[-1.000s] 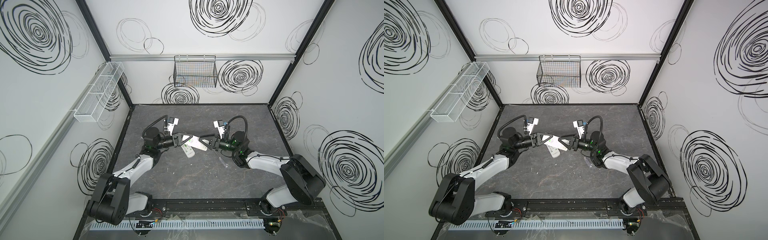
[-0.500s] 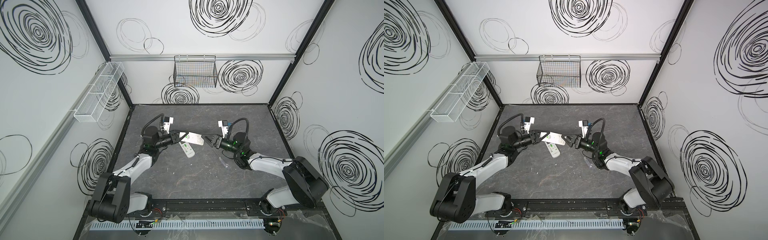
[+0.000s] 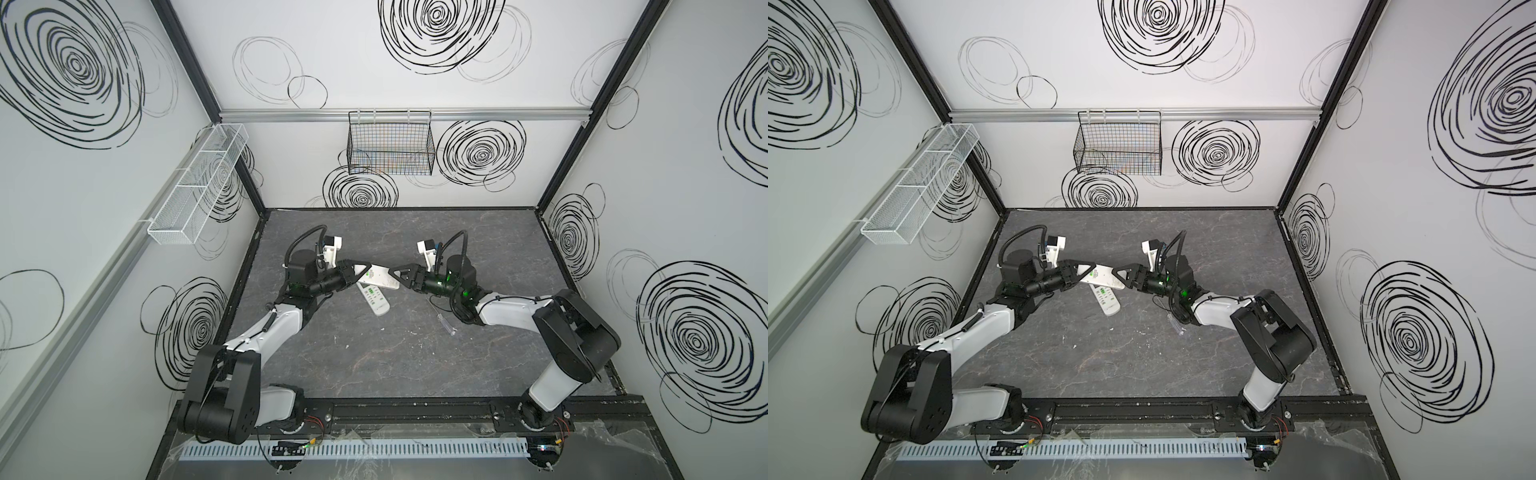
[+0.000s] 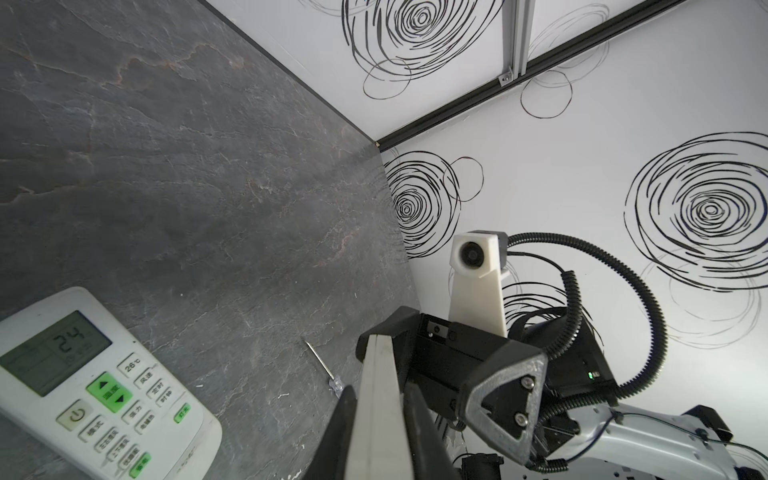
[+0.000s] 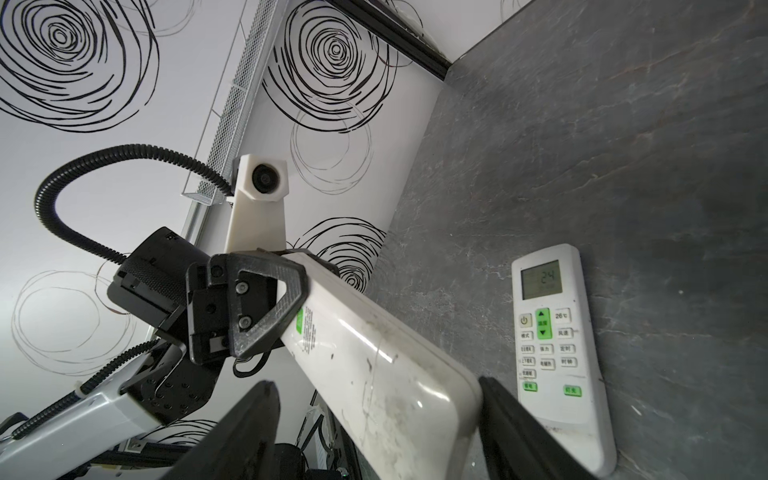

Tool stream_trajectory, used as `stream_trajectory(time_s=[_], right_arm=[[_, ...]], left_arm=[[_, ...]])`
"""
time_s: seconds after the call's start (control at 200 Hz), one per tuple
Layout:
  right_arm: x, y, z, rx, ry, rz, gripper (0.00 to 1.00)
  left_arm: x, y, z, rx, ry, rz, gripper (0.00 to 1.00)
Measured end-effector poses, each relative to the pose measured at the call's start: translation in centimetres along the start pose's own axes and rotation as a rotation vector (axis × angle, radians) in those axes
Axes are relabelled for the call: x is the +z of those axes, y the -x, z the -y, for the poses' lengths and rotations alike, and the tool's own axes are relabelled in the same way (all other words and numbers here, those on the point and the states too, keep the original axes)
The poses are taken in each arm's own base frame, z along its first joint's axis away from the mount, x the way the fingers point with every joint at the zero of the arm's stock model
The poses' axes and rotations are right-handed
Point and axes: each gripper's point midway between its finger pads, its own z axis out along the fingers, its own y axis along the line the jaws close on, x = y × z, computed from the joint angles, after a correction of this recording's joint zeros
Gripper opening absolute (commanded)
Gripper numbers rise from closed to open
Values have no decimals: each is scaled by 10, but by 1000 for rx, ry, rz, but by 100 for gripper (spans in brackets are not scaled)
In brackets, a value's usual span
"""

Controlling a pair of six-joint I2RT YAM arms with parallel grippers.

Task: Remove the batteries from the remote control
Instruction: 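Hold the remote between both grippers and rotate it flat above the table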

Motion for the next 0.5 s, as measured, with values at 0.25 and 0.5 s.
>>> stream_trajectory(time_s=[0.25,0.5], right_arm=[[2,-6,4,27,-15,-25,68],[8,-15,13,59,-25,-60,56]], left_arm=[[-1,2,-3,-2,12,5,0],[-2,2,-4,-1,15,9,0]])
